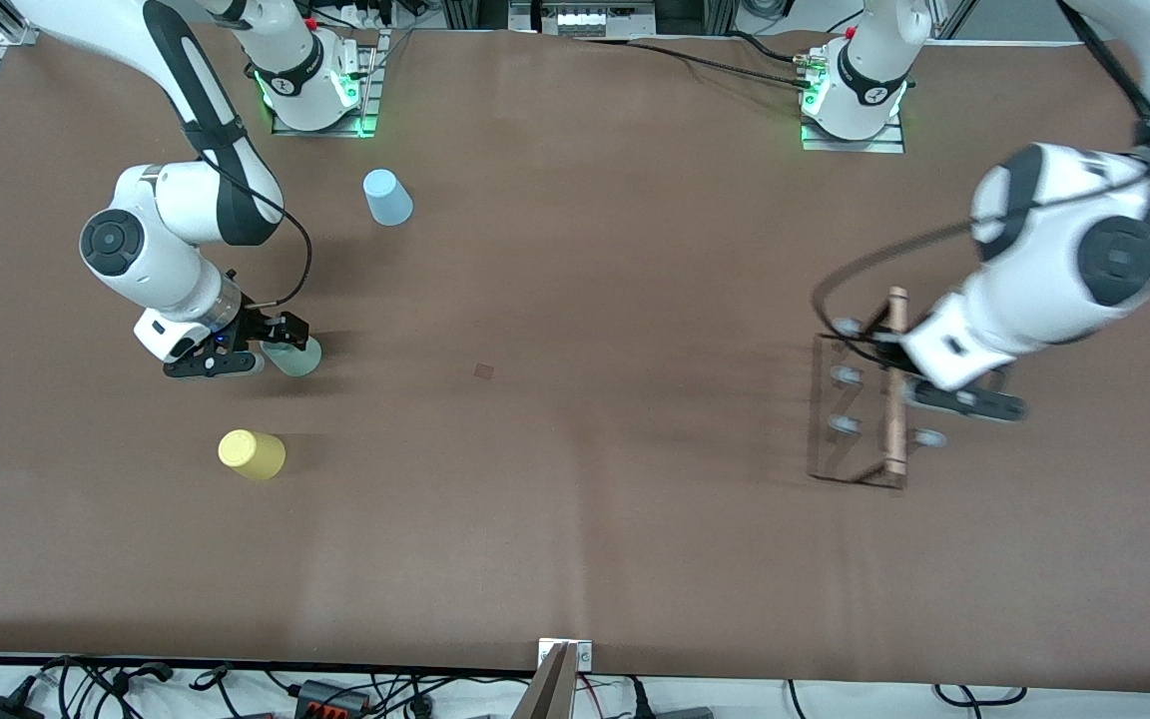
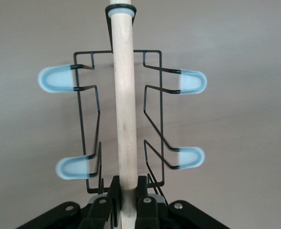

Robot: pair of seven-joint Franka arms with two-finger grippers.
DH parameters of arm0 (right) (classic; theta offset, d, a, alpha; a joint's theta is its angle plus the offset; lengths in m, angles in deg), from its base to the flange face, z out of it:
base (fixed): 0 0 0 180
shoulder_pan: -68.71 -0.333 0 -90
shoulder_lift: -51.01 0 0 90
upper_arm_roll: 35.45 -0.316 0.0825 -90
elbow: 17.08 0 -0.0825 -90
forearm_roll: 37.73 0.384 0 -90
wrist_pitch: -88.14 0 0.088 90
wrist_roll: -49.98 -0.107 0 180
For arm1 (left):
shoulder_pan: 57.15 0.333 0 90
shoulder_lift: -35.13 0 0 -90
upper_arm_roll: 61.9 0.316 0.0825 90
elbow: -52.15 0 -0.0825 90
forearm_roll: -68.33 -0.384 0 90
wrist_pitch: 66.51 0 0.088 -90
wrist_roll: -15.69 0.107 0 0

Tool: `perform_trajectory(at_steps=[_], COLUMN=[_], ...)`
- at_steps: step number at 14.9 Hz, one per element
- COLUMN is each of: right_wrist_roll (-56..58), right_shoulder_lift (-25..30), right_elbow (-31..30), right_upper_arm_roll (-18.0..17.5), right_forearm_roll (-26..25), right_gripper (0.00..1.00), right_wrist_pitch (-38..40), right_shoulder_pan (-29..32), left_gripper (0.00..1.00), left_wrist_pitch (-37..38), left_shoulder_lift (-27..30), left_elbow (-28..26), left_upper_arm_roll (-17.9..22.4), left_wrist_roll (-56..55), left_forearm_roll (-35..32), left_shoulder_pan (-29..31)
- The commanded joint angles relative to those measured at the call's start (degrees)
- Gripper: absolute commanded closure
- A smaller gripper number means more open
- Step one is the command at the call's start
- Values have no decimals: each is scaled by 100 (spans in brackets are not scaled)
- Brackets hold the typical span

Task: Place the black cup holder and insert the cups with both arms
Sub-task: 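Carry the rack to the table middle with the left gripper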

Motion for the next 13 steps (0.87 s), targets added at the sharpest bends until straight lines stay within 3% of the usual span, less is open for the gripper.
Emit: perform_trajectory(at_steps=[1,4,8,13], right_wrist_roll=[-37,-37,-37,-37], right_shoulder_lift=[108,108,108,100], right_elbow=[-242,-347,-435,-444], right_upper_arm_roll=[21,21,21,21], right_forearm_roll=[101,101,101,101], right_gripper=[0,0,0,0], right_wrist_pitch=[-220,-229,-247,-238], right_shoulder_pan=[-57,-49,-49,-49], left_gripper=[99,99,99,99], left_wrist_pitch=[91,56,-22,-971], left_shoulder_lift=[26,-123,-544,-1186], left_elbow=[-16,89,537,643], left_upper_arm_roll=[-737,-1125,-1117,-1091], left_wrist_roll=[-335,-729,-2010,-3443], left_forearm_roll=[-74,5,-65,-327], left_shoulder_pan=[5,-318,-1434,-2305])
